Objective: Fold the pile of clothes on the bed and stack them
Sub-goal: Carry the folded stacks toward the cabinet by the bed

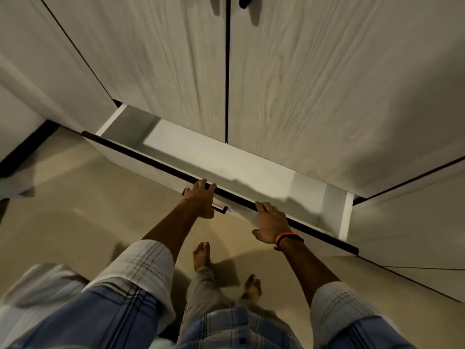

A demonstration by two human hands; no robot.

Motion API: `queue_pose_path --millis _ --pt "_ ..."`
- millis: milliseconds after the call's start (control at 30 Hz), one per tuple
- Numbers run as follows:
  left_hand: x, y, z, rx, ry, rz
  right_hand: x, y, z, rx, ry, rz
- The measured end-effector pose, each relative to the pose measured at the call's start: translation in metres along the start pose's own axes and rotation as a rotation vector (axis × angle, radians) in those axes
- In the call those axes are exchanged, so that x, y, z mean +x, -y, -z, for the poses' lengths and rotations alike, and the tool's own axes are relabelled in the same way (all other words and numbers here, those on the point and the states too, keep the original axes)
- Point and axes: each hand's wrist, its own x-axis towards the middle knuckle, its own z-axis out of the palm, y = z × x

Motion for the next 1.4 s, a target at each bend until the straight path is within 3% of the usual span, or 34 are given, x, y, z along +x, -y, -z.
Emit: queue_pose_path --millis 233,567,967,1200,1400 --pt "-0.045 -0.077 -0.041 -0.056 -0.004 -0.06 -0.059 -0.046 -0.023 -0.008 0.058 -0.029" --pt "-0.089 -0.117 -0.083 -0.129 -0.047 -0.014 -0.09 -0.039 -0.033 0.026 0.165 0.014" --pt "-0.14 -0.212 -0.125 -0.262 -0.071 0.19 -0.128 -0.081 -0.047 0.15 0.282 0.274" --pt "-0.172 -0.28 -0.145 -0.274 -0.063 0.304 -0.158 -0.133 -0.055 0.204 0.404 0.338" --pt "-0.202 -0.3 -0.16 -0.277 -0.051 0.411 -0.183 -0.133 -0.063 0.188 0.496 0.382"
